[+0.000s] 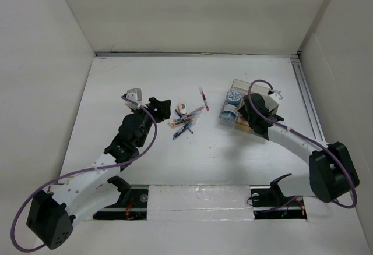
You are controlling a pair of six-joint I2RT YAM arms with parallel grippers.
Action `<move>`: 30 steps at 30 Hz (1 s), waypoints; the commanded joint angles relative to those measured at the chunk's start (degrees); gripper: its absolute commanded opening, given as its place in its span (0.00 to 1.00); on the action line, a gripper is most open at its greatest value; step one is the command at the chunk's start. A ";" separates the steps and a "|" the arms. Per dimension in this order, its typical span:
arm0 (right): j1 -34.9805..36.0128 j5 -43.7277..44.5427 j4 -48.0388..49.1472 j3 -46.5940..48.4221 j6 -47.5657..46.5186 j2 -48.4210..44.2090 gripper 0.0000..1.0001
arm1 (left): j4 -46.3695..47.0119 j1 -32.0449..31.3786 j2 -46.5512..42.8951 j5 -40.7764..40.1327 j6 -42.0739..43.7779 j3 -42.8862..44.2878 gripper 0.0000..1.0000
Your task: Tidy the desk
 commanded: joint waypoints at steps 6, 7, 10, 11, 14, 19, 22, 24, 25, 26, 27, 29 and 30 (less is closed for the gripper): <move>-1.79 1.94 0.12 1.73 0.79 -3.82 0.83 | 3.20 -0.18 -0.04 0.29 0.80 1.72 0.63; -1.79 1.86 -0.14 1.99 0.26 -4.00 0.84 | 2.94 -0.18 0.05 0.12 0.80 1.90 0.63; -1.79 1.50 -0.23 3.13 -0.80 -4.88 0.86 | 2.49 -0.18 -0.39 0.20 0.54 1.99 0.63; -1.10 1.59 -0.15 3.40 -0.71 -5.14 0.82 | 2.84 -0.18 -0.57 0.20 0.54 1.72 0.63; 2.59 -3.55 6.14 2.96 -4.48 -6.11 0.34 | 2.76 -0.18 -1.62 -1.55 0.02 1.11 0.63; 12.23 -13.34 15.68 7.32 -7.91 2.48 0.12 | 3.55 -0.18 -6.80 -7.00 -2.44 -2.13 0.63; 17.87 -12.57 11.74 16.97 -10.19 14.16 0.16 | 2.58 -0.18 -10.32 -9.38 -3.50 -3.28 0.63; 19.99 -10.11 9.71 22.01 -11.87 22.08 0.29 | 4.33 -0.71 -12.51 -9.64 -3.41 -4.95 0.63; 20.87 -9.31 8.74 24.47 -12.83 24.28 0.35 | 5.04 -0.71 -12.96 -9.56 -3.24 -5.39 0.63; 22.01 -8.52 6.12 28.50 -13.54 26.21 0.52 | 5.22 -0.71 -13.05 -9.64 -3.06 -5.57 0.63; 22.02 -8.43 6.10 29.84 -14.24 29.54 0.59 | 4.52 -0.71 -12.88 -10.16 -3.06 -4.96 0.63; 22.55 -8.51 5.75 32.57 -15.21 32.37 0.72 | 3.64 -0.71 -12.26 -9.99 -3.24 -4.35 0.63; 22.55 -8.34 5.31 34.93 -15.21 34.99 0.74 | 3.81 -0.71 -11.74 -9.82 -3.24 -4.26 0.63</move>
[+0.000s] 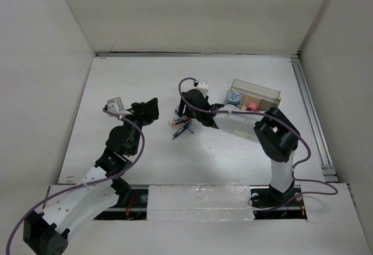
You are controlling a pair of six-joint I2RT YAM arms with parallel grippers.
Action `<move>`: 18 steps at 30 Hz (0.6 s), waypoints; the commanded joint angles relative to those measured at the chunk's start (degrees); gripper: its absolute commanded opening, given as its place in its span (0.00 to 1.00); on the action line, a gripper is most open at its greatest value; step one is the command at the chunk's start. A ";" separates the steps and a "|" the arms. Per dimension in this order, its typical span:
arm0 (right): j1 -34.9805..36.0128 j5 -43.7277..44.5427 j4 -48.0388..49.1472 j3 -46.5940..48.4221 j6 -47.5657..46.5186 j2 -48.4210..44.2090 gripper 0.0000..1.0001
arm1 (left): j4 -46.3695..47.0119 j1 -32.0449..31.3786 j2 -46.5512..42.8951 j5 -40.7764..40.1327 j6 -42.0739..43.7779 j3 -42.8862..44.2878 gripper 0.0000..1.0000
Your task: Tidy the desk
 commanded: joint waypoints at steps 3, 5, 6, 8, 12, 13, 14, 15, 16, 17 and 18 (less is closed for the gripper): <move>-0.31 0.05 -4.91 10.48 -3.04 6.64 0.75 | 2.05 -0.36 2.32 -0.96 -0.20 0.94 0.63; -0.31 -1.18 -5.88 12.25 -3.48 9.98 0.75 | 1.61 -0.36 2.94 -0.70 -0.20 1.39 0.63; -0.31 -0.92 -6.41 13.13 -3.48 10.95 0.74 | 1.60 -0.36 3.30 -0.53 -0.11 1.48 0.63; -0.31 0.13 -7.11 14.71 -3.04 12.88 0.72 | 2.13 -0.36 3.47 -0.53 -0.02 1.21 0.63; -0.31 2.15 -7.20 16.30 -3.22 15.17 0.64 | 1.25 -0.36 3.21 -0.62 -0.02 1.39 0.63; -0.31 2.85 -7.90 17.00 -2.69 15.35 0.62 | 2.21 -0.36 2.95 -0.53 0.15 0.95 0.63; -0.31 3.64 -7.91 17.00 -2.51 15.70 0.59 | 2.65 -0.36 2.86 -0.53 0.24 0.69 0.63; -0.31 3.74 -7.65 16.83 -2.34 15.70 0.57 | 2.66 -0.36 2.86 -0.79 0.24 0.77 0.63; -0.31 3.91 -7.03 16.65 -2.34 15.70 0.55 | 2.22 -0.36 2.95 -0.79 0.15 1.03 0.63; -0.31 4.26 -7.03 16.48 -2.34 15.79 0.52 | 1.87 -0.36 3.03 -0.62 0.07 1.30 0.63; -0.31 4.35 -6.94 16.48 -2.25 15.62 0.51 | 1.61 -0.36 2.77 -0.27 0.06 1.39 0.63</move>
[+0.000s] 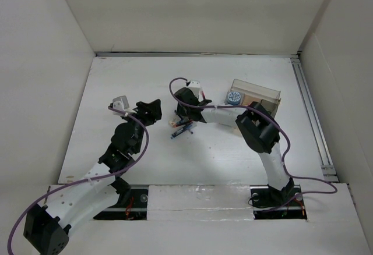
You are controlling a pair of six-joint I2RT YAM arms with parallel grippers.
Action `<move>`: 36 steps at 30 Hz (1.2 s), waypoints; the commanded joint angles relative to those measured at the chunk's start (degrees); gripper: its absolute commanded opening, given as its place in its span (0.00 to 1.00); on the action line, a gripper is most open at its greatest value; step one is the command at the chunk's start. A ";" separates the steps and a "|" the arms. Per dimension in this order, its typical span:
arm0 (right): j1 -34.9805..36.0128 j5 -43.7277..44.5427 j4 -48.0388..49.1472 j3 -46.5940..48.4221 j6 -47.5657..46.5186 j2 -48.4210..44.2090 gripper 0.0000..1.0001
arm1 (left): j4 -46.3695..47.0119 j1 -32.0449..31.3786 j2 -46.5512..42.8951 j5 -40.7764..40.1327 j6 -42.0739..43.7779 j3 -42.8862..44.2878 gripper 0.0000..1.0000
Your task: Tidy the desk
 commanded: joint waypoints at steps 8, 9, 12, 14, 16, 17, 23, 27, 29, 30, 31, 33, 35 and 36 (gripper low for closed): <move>-0.14 2.38 4.57 -3.30 1.80 -8.37 0.28 | 3.31 -0.31 -0.97 0.15 0.17 0.60 0.63; -0.14 2.47 5.89 -5.92 1.80 -10.39 0.28 | 3.32 -0.31 -0.70 -0.02 0.17 0.69 0.63; -2.76 2.12 13.71 -11.90 1.89 -19.00 0.28 | 2.09 -0.31 -0.09 0.41 -0.09 1.56 0.63; -4.78 1.51 14.16 -14.02 3.03 -24.28 0.28 | 2.78 -0.31 -0.35 0.68 0.00 1.39 0.63; -8.56 -0.24 14.43 -17.35 4.96 -28.75 0.28 | 2.70 -0.31 -0.52 0.16 0.09 1.12 0.63; -9.79 -0.60 14.60 -18.59 5.49 -30.17 0.28 | 2.01 -0.31 -0.70 0.15 0.00 1.30 0.63; -16.21 8.17 13.72 -31.31 9.89 -42.72 0.27 | 2.53 -0.31 -1.23 0.16 0.09 0.77 0.63; -26.75 2.94 14.77 -35.21 12.52 -45.83 0.27 | 3.84 -0.31 -0.79 2.35 -0.18 0.60 0.63; -31.40 -3.05 15.92 -32.95 11.48 -43.47 0.29 | 2.89 -0.31 0.09 2.18 -0.26 1.47 0.63; -32.30 -4.11 13.92 -30.75 11.30 -39.37 0.29 | 2.09 -0.31 0.18 2.00 -0.44 2.00 0.63; -33.00 -4.99 11.73 -28.29 11.12 -36.98 0.29 | 1.74 -0.31 0.09 2.00 -0.44 2.09 0.63; -33.01 -3.86 9.08 -23.20 10.51 -33.28 0.29 | 2.43 -0.31 -0.35 2.09 0.00 1.40 0.63; -33.53 -3.33 9.50 -22.12 10.15 -29.93 0.30 | 2.36 -0.31 -0.79 1.30 0.17 1.30 0.63; -33.54 -3.33 9.85 -21.51 10.15 -29.22 0.30 | 2.00 -0.31 -0.96 1.30 0.17 1.65 0.63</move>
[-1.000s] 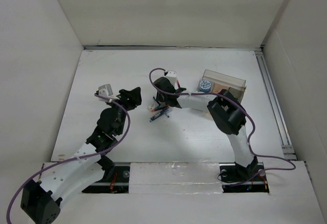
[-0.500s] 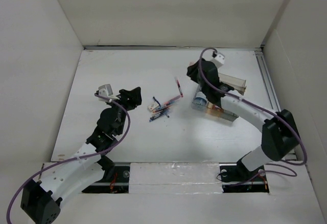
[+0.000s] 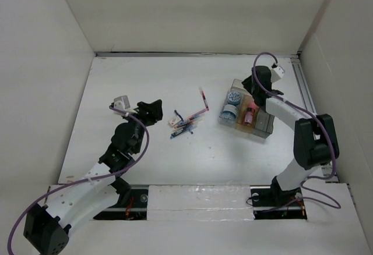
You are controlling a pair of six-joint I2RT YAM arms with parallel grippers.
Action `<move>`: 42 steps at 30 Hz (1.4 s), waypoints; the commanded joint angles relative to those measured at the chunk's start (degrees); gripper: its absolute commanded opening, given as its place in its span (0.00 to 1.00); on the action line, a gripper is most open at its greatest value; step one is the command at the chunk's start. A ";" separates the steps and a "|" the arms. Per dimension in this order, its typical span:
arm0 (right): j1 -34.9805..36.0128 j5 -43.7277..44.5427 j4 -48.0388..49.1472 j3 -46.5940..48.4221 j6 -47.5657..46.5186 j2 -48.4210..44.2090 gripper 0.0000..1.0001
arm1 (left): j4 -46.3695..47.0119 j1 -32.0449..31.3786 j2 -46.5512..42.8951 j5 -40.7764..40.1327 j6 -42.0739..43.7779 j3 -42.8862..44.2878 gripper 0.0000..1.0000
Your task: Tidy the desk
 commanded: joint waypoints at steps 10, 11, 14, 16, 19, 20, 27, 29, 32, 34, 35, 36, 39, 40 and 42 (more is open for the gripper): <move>-2.18 -1.86 -1.32 5.98 0.03 5.45 0.40 | 2.04 -0.31 -1.10 0.38 0.31 1.46 0.63; -2.18 -1.86 -1.32 5.81 0.03 5.62 0.45 | 1.96 -0.31 -1.01 0.21 0.31 1.46 0.63; -2.71 -3.09 -1.49 6.07 0.12 6.15 0.61 | 1.69 -0.31 -1.01 0.55 0.22 1.72 0.63; -2.71 -3.44 -1.41 5.81 0.04 5.28 0.68 | 2.22 -0.31 -1.10 0.47 0.22 1.37 0.63; -2.71 -4.06 -1.23 5.37 0.12 3.61 0.69 | 1.78 -0.31 -0.92 -0.15 0.22 1.63 0.63; -2.71 -4.50 -1.32 5.11 0.12 3.17 0.69 | 1.61 -0.31 -0.92 0.20 0.22 1.72 0.63; 8.69 -12.40 6.14 -2.27 -3.64 -2.81 0.08 | 0.73 -0.31 -2.76 -1.46 -0.48 1.19 0.62; 15.02 -14.69 5.37 -2.02 -5.23 -2.29 0.04 | 2.04 -0.31 -4.78 -2.51 -0.75 -0.38 0.62; 22.67 -16.89 2.39 0.25 -9.10 0.60 0.06 | 1.35 -0.31 -6.89 -4.28 -1.80 -1.00 0.62; 25.93 -16.98 1.06 2.20 -11.03 2.45 0.12 | 1.77 -0.31 -8.21 -4.19 -1.89 -1.35 0.62; 28.55 -16.11 0.71 4.12 -11.04 3.51 0.13 | 2.22 -0.31 -8.48 -4.02 -1.89 -2.05 0.62; 29.62 -15.49 -0.86 5.44 -11.13 5.43 0.16 | 2.65 -0.31 -8.65 -4.19 -1.80 -2.32 0.62; 32.70 -17.33 -1.93 9.83 -11.74 9.56 0.32 | 1.43 -0.31 -8.48 -4.54 -2.07 -1.53 0.62; 33.32 -17.33 -3.50 10.98 -11.74 10.45 0.40 | 1.60 -0.31 -8.31 -4.37 -1.98 -1.53 0.62; 34.72 -17.34 -5.96 14.22 -11.74 12.38 0.45 | 2.30 -0.31 -7.95 -4.36 -1.72 -1.80 0.62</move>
